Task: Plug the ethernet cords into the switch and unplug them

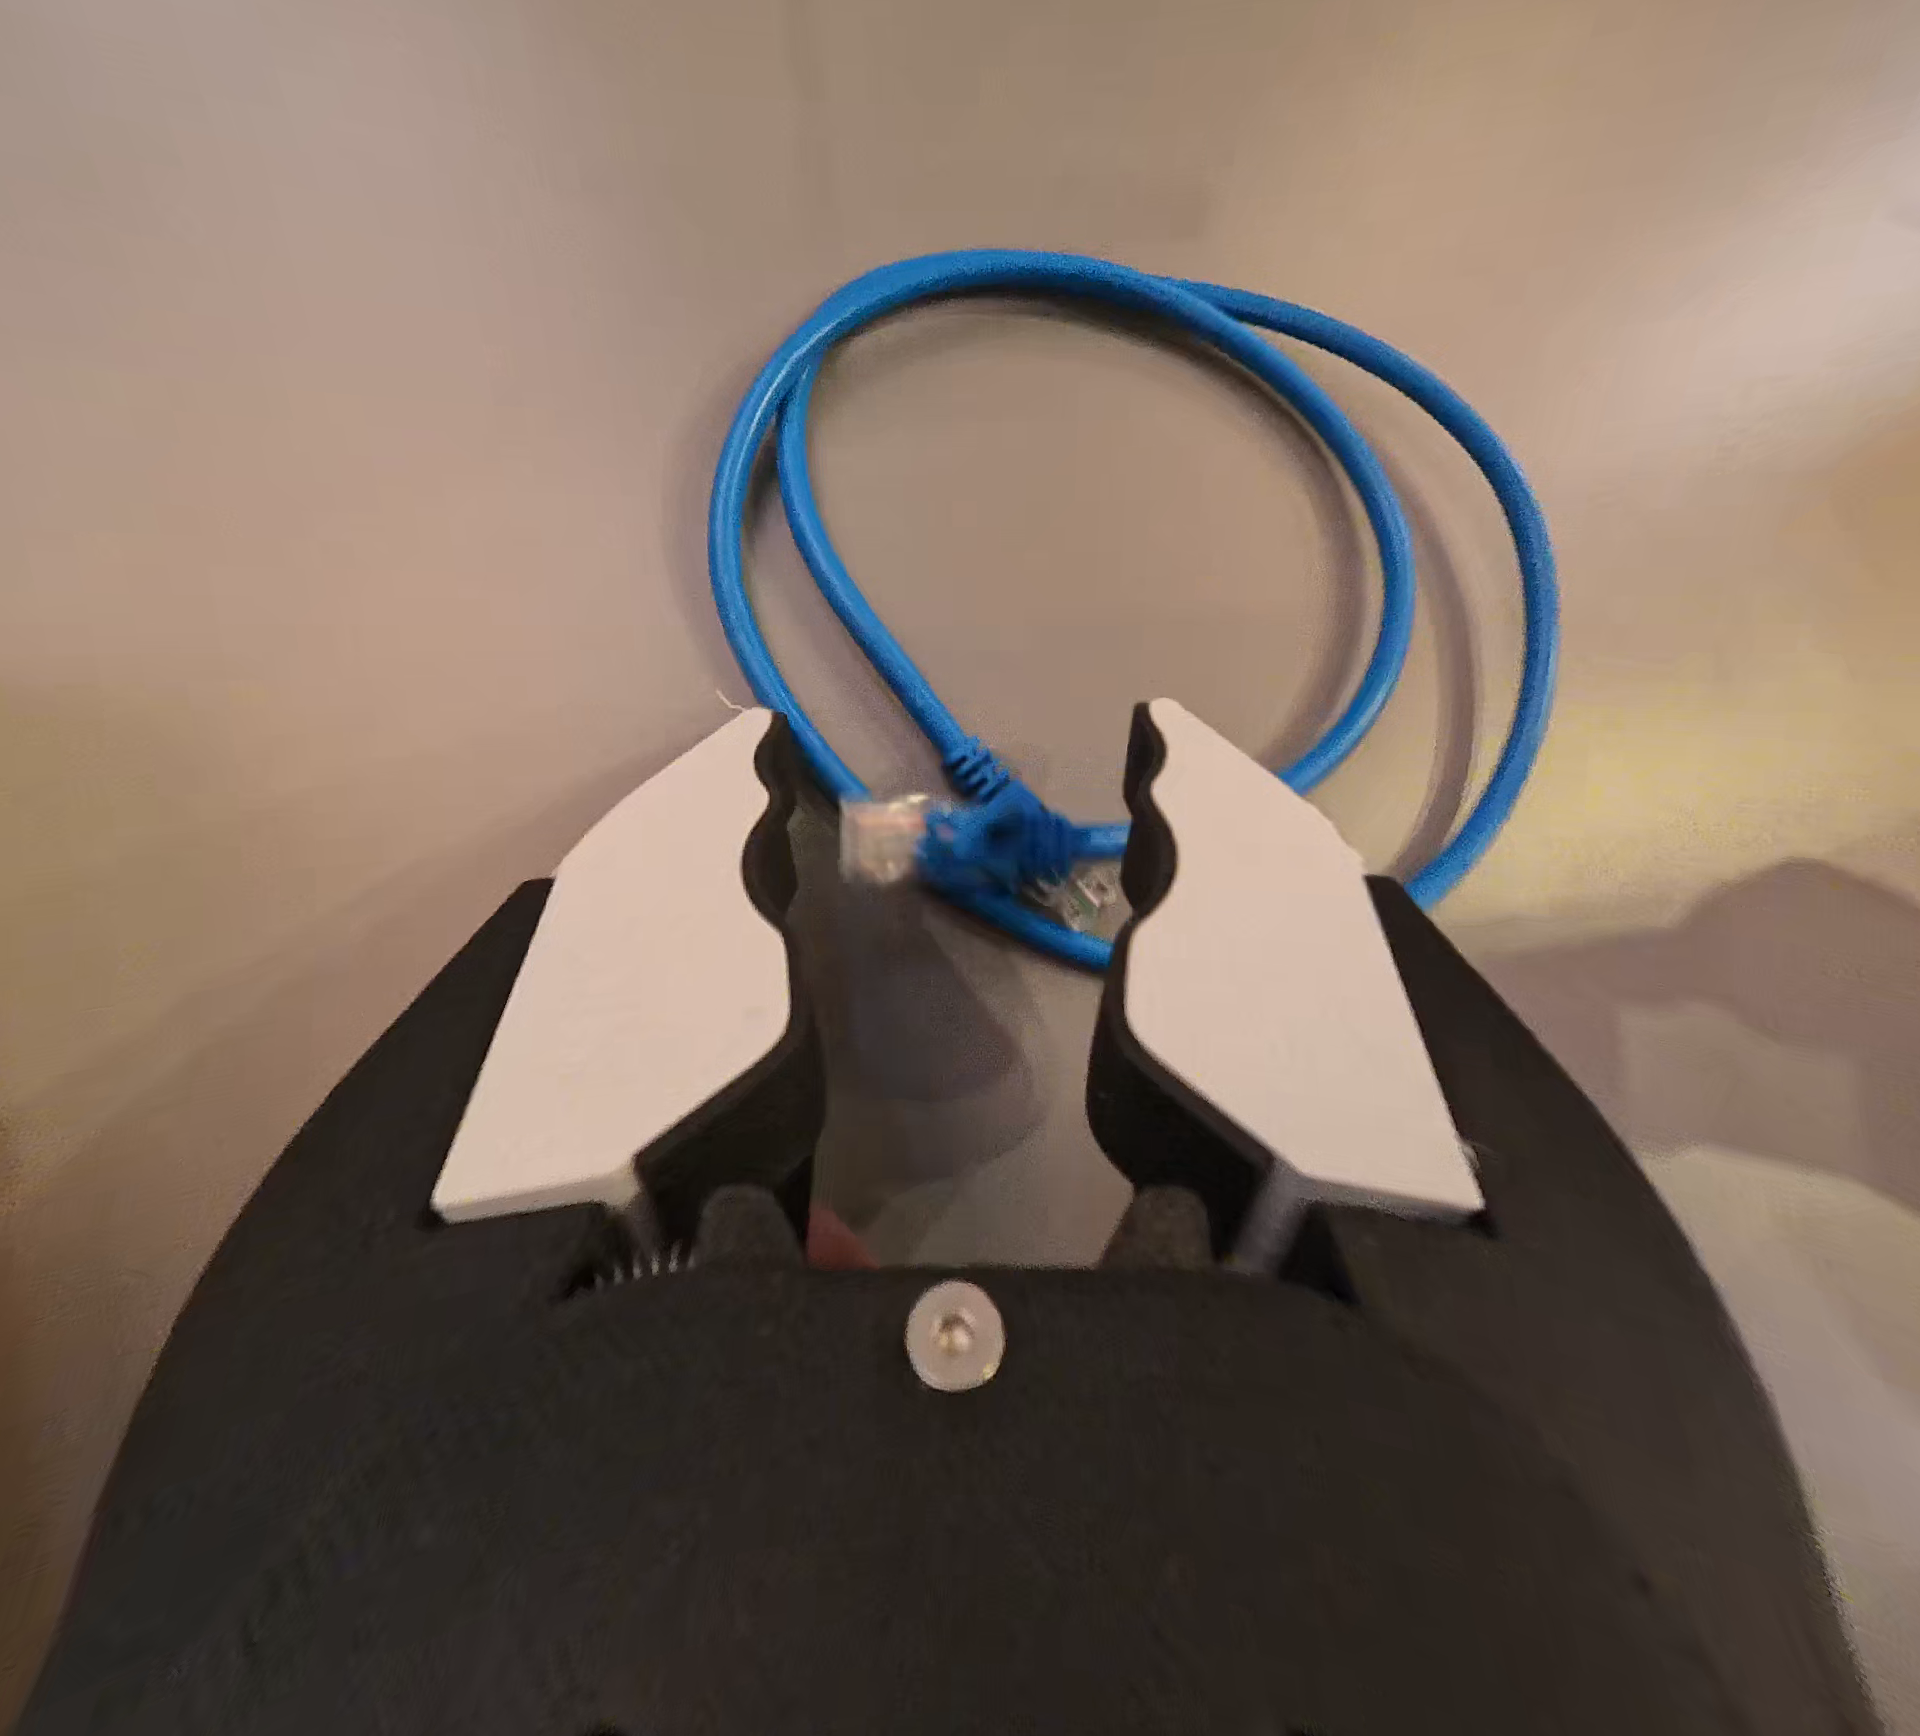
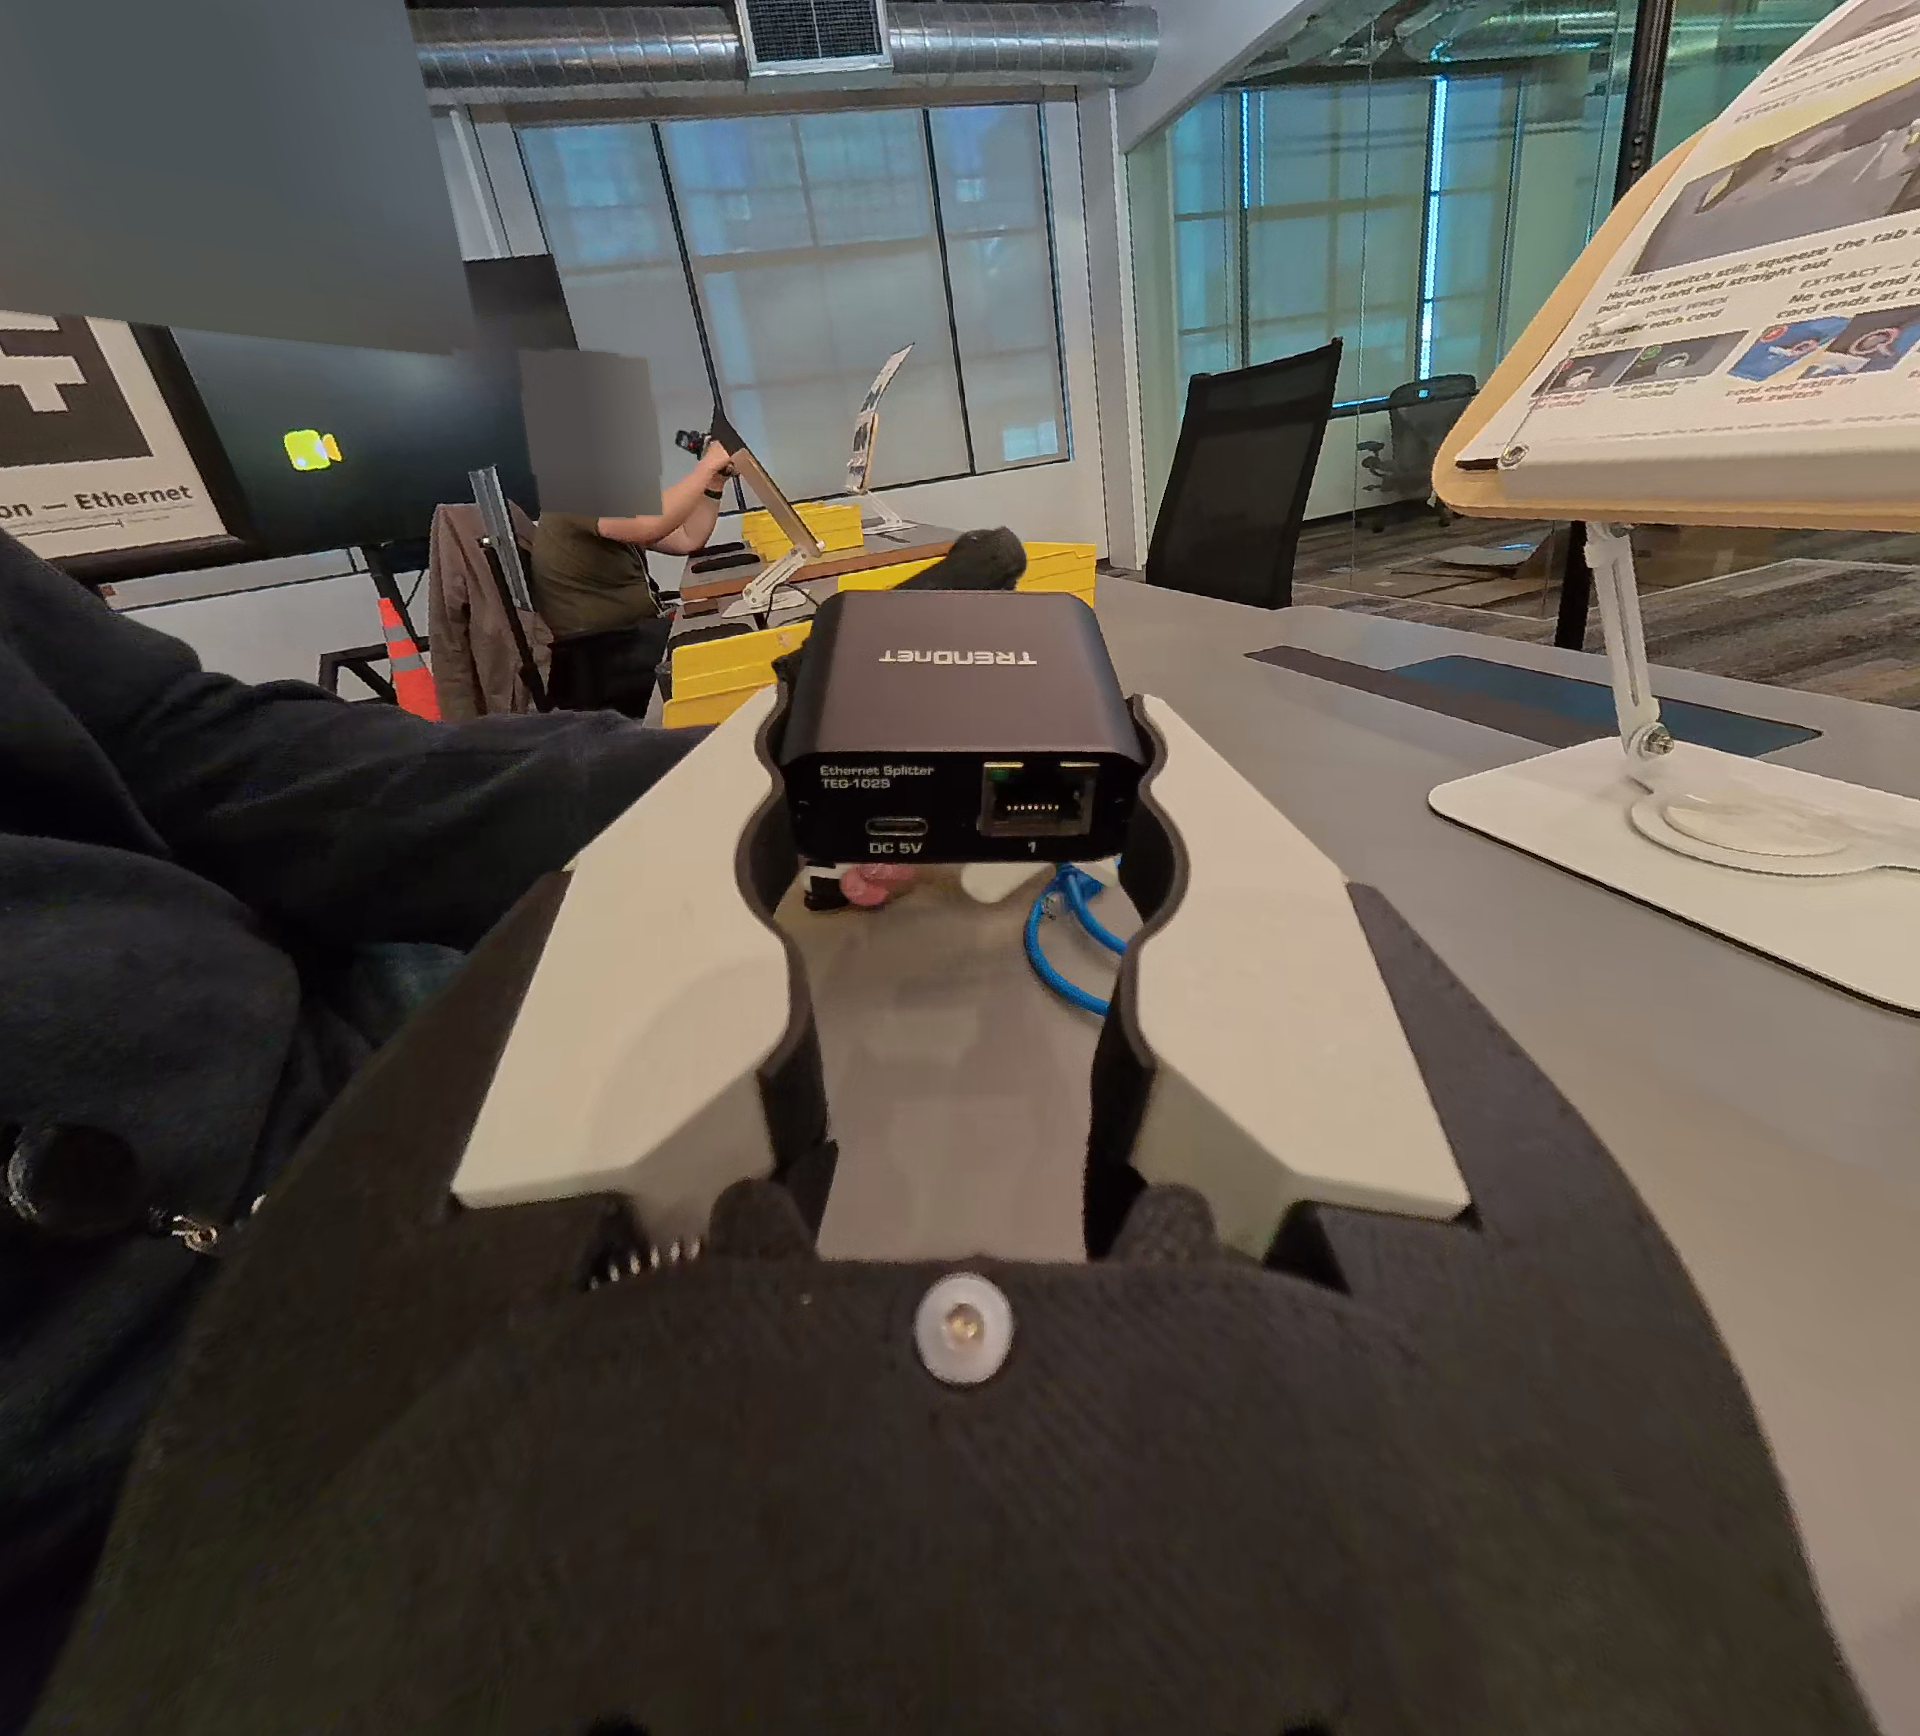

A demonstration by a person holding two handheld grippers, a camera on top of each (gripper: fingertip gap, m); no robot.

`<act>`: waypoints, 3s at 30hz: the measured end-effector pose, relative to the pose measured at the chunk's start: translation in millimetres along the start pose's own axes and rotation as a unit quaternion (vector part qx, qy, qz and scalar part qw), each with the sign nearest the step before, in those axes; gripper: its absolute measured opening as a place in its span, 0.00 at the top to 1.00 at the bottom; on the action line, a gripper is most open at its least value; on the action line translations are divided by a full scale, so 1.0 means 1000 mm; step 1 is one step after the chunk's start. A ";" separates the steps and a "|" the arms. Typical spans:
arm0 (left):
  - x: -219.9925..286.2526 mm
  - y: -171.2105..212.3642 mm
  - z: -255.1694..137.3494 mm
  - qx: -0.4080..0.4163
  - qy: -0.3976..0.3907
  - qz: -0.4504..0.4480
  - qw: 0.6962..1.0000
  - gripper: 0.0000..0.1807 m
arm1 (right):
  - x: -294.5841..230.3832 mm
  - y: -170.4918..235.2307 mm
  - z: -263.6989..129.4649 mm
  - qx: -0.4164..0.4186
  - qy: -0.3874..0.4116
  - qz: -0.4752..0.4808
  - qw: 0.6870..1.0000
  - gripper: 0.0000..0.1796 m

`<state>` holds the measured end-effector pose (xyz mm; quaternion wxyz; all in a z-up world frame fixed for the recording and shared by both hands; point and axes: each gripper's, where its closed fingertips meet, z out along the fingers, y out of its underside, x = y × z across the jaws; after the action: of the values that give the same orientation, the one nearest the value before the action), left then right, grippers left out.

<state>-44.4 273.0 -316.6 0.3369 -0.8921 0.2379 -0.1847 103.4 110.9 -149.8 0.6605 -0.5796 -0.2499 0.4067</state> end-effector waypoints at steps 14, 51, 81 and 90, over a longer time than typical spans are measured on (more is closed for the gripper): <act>-0.003 -0.002 -0.034 -0.004 -0.025 0.058 0.998 0.66 | 0.006 -0.003 -0.010 0.007 0.012 -0.003 1.000 0.66; 0.005 0.014 -0.013 -0.148 0.077 0.473 0.865 0.85 | 0.004 0.001 -0.007 -0.013 0.009 -0.008 1.000 0.66; 0.061 -0.037 -0.083 0.006 0.097 0.519 0.849 0.95 | 0.003 0.013 0.002 -0.035 -0.017 -0.019 0.999 0.66; 0.126 -0.041 -0.103 -0.045 0.179 0.621 0.762 0.95 | 0.004 0.018 0.016 -0.056 -0.045 -0.040 0.997 0.66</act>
<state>21.2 178.1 -194.7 0.2889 -0.5139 0.8037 -0.0804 88.4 123.8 -164.2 0.6306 -0.5863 -0.3248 0.3912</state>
